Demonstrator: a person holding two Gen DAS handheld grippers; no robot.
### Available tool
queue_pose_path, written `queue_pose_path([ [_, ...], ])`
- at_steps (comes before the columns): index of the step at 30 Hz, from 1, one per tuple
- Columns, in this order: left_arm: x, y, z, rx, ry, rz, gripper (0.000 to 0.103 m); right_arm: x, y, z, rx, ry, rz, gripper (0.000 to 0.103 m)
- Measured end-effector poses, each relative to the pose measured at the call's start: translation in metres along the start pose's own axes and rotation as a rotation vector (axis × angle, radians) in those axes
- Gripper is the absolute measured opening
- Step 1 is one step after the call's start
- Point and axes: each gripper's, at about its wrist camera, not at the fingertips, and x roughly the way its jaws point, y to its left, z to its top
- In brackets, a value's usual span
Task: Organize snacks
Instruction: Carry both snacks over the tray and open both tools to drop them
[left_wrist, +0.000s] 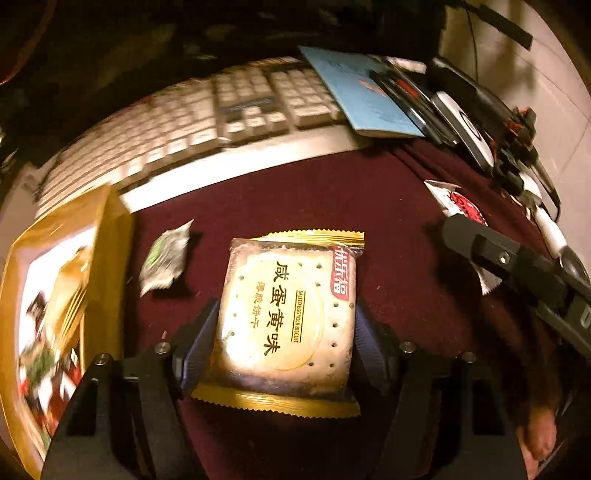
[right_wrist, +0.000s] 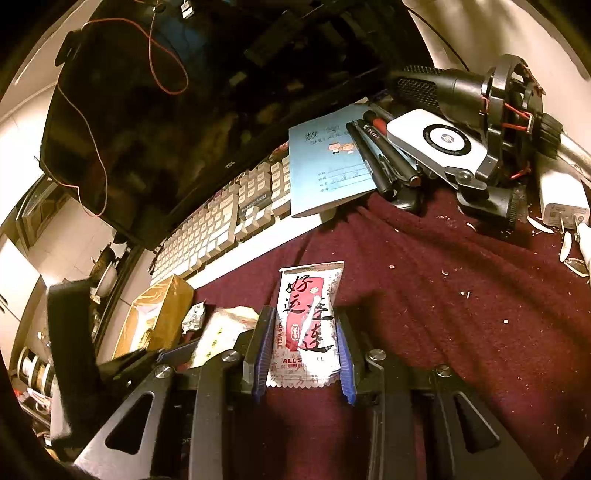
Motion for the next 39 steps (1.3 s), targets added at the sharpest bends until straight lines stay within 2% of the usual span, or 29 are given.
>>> queue_pose_path([
  [3, -0.020, -0.007, -0.017, -0.013, -0.059, 0.029, 0.069, 0.001, 0.003, -0.001, -0.018, 0.002, -0.006, 0.031],
  [7, -0.061, 0.010, -0.040, -0.109, -0.176, -0.003, 0.069, 0.000, 0.008, -0.002, -0.042, 0.000, 0.002, 0.031],
  [11, -0.091, 0.050, -0.060, -0.264, -0.250, -0.052, 0.069, 0.001, 0.016, -0.005, -0.083, -0.002, 0.001, 0.031],
  [16, -0.107, 0.099, -0.071, -0.415, -0.303, -0.034, 0.069, 0.003, 0.030, -0.007, -0.134, -0.007, -0.037, 0.031],
  [18, -0.115, 0.115, -0.077, -0.460, -0.316, -0.027, 0.069, 0.003, 0.039, -0.009, -0.158, -0.012, -0.044, 0.031],
  [21, -0.120, 0.133, -0.088, -0.502, -0.335, 0.005, 0.069, 0.003, 0.057, -0.014, -0.169, 0.010, 0.001, 0.031],
  [23, -0.123, 0.141, -0.094, -0.521, -0.339, -0.003, 0.069, 0.004, 0.074, -0.019, -0.195, 0.022, 0.030, 0.031],
  [30, -0.127, 0.180, -0.112, -0.595, -0.360, -0.012, 0.069, 0.011, 0.152, -0.039, -0.369, 0.075, 0.117, 0.031],
  [33, -0.129, 0.210, -0.124, -0.658, -0.374, -0.004, 0.069, 0.024, 0.185, -0.049, -0.425, 0.128, 0.150, 0.031],
  [35, -0.128, 0.232, -0.131, -0.698, -0.370, 0.034, 0.069, 0.033, 0.200, -0.056, -0.449, 0.170, 0.165, 0.031],
  [39, -0.126, 0.258, -0.138, -0.729, -0.359, 0.069, 0.069, 0.058, 0.232, -0.070, -0.533, 0.228, 0.147, 0.031],
])
